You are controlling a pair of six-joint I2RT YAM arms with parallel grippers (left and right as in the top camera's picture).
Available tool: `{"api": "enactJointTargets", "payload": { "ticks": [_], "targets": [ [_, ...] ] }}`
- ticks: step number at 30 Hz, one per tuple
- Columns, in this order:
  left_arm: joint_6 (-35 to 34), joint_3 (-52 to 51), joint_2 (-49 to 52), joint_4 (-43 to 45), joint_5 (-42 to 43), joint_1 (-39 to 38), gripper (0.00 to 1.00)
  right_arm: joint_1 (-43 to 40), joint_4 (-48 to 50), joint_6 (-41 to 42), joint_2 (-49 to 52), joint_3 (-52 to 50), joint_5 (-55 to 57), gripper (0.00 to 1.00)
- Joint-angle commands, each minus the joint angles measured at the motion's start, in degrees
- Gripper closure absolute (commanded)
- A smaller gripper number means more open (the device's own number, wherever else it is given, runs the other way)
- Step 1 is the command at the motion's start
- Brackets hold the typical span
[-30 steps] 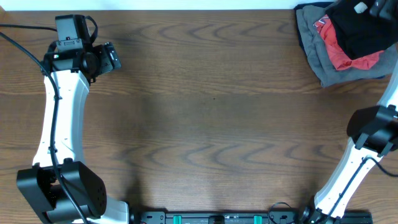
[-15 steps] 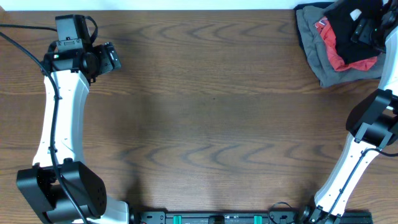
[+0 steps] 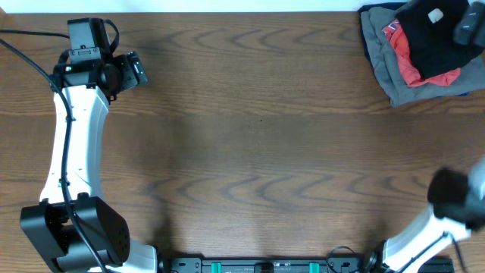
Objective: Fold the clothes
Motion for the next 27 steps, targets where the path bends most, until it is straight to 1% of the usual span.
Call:
{"api": "enactJointTargets", "payload": {
  "ticks": [1, 7, 12, 16, 18, 19, 22, 27],
  "targets": [
    [0.74, 0.68, 0.35, 0.02, -0.26, 0.15, 0.02, 0.61, -1.05, -0.7, -6.86, 0.74, -0.39, 0.01],
    [0.74, 0.68, 0.35, 0.02, -0.26, 0.15, 0.02, 0.59, -1.05, -0.7, -17.14, 0.7, -0.42, 0.01],
    [0.74, 0.68, 0.35, 0.02, -0.26, 0.15, 0.02, 0.59, -4.11, -1.36, -24.13, 0.7, 2.64, 0.01],
    [0.74, 0.68, 0.35, 0.02, -0.26, 0.15, 0.02, 0.59, -5.68, -1.29, -26.99, 0.48, 3.43, 0.01],
    [0.74, 0.68, 0.35, 0.02, -0.26, 0.15, 0.02, 1.31, -5.53, -0.68, -28.96, -1.31, 3.43, 0.01],
    [0.74, 0.68, 0.35, 0.02, -0.26, 0.15, 0.02, 2.1, -4.72, 0.02, -30.27, -3.17, 3.52, 0.01],
    [0.74, 0.68, 0.35, 0.02, -0.26, 0.15, 0.02, 5.05, 2.25, 1.77, -36.13, -13.33, 4.57, 0.01],
    [0.74, 0.68, 0.35, 0.02, -0.26, 0.15, 0.02, 9.94, 22.29, 1.9, -49.81, -40.96, 4.98, 0.01]
  ]
}}
